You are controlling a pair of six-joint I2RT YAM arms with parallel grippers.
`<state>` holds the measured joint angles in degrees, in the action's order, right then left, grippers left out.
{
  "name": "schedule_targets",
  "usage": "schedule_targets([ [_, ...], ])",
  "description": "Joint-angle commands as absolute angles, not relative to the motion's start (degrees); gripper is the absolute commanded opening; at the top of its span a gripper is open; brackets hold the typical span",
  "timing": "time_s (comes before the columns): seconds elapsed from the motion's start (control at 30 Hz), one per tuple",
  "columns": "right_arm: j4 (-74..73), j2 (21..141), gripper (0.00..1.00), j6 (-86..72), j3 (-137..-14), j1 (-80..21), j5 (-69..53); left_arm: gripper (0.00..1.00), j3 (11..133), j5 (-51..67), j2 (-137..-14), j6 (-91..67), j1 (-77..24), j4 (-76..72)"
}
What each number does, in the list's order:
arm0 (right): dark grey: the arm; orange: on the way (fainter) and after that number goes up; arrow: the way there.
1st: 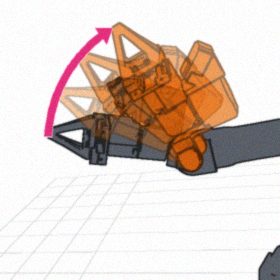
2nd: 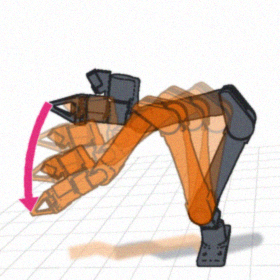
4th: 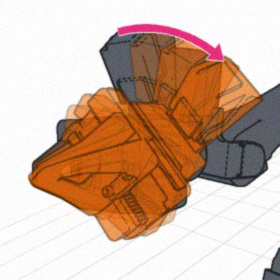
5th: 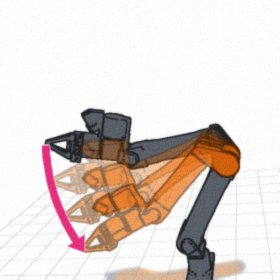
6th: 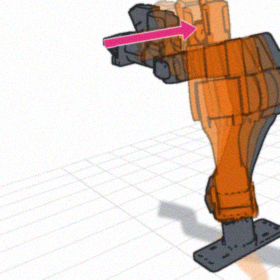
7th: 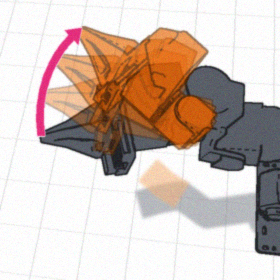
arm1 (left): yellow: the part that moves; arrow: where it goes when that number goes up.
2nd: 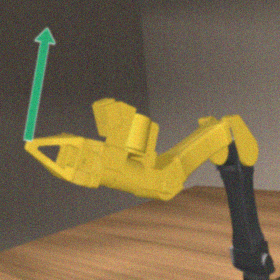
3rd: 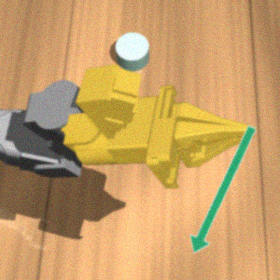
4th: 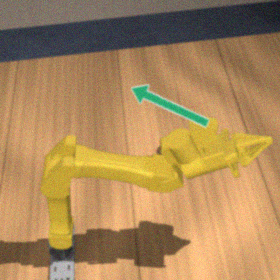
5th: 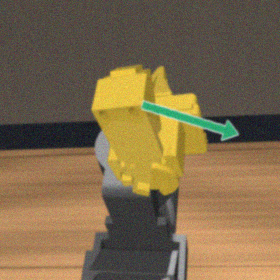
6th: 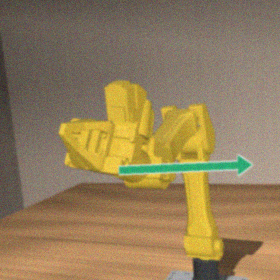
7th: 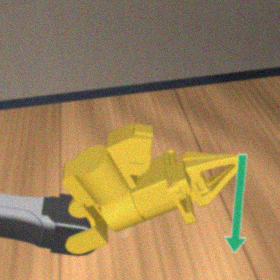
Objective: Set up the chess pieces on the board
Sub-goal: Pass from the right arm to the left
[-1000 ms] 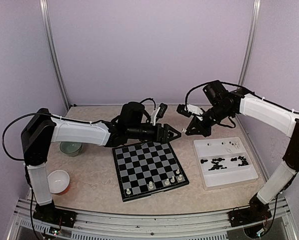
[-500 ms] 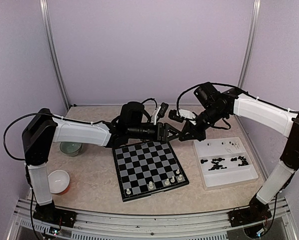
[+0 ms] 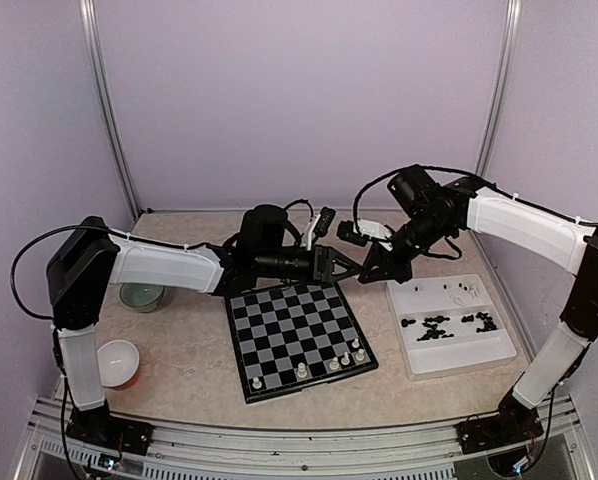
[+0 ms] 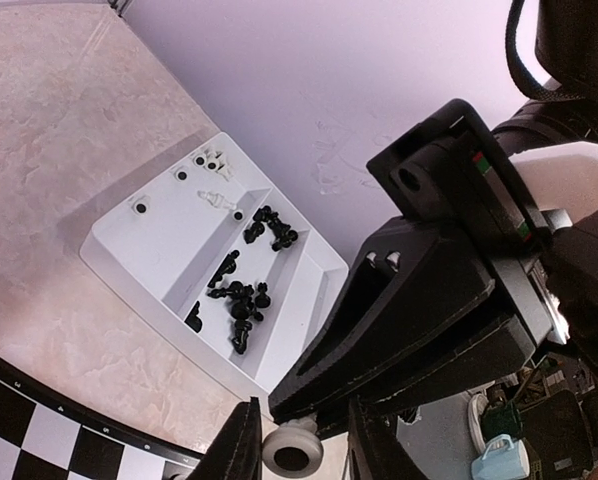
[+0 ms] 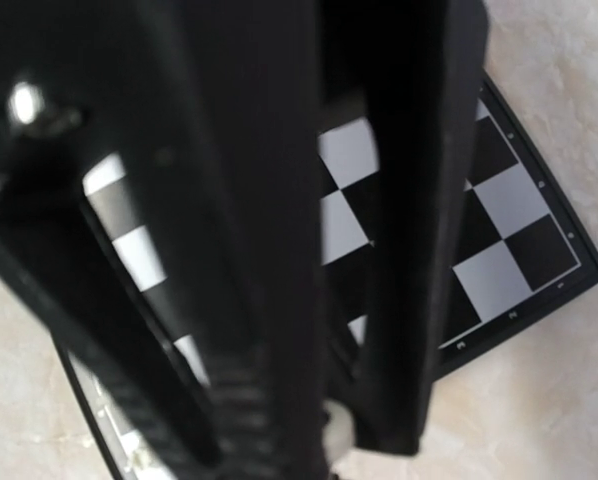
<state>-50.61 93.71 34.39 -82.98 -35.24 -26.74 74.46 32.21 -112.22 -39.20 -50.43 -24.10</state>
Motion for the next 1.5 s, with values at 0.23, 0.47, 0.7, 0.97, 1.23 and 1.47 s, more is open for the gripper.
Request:
schedule_targets([
  [0.23, -50.2, 92.6, 0.05, 34.1, -83.8, -35.9, -25.9, 0.22, 74.0, 35.1, -113.7, -40.6, -50.4, -27.0],
  [0.47, -49.9, 92.9, 0.05, 33.8, -84.4, -35.9, -25.5, 0.27, 74.1, 35.6, -113.8, -41.2, -50.3, -26.7],
  [0.7, -49.9, 93.6, 0.05, 33.6, -84.8, -35.9, -25.4, 0.22, 73.9, 36.1, -114.0, -41.6, -50.1, -26.7],
  [0.97, -49.0, 93.4, 0.09, 33.0, -85.2, -35.9, -23.2, 0.15, 73.5, 36.5, -113.8, -42.0, -50.0, -27.0],
  [1.23, -43.2, 88.4, 0.42, 26.2, -86.9, -29.5, -31.2, 0.14, 67.5, 35.5, -110.2, -52.6, -47.0, -45.0],
  [1.47, -35.3, 89.8, 0.42, 13.7, -87.6, -20.9, -54.0, 0.14, 66.7, 33.7, -110.5, -61.4, -46.0, -60.7],
])
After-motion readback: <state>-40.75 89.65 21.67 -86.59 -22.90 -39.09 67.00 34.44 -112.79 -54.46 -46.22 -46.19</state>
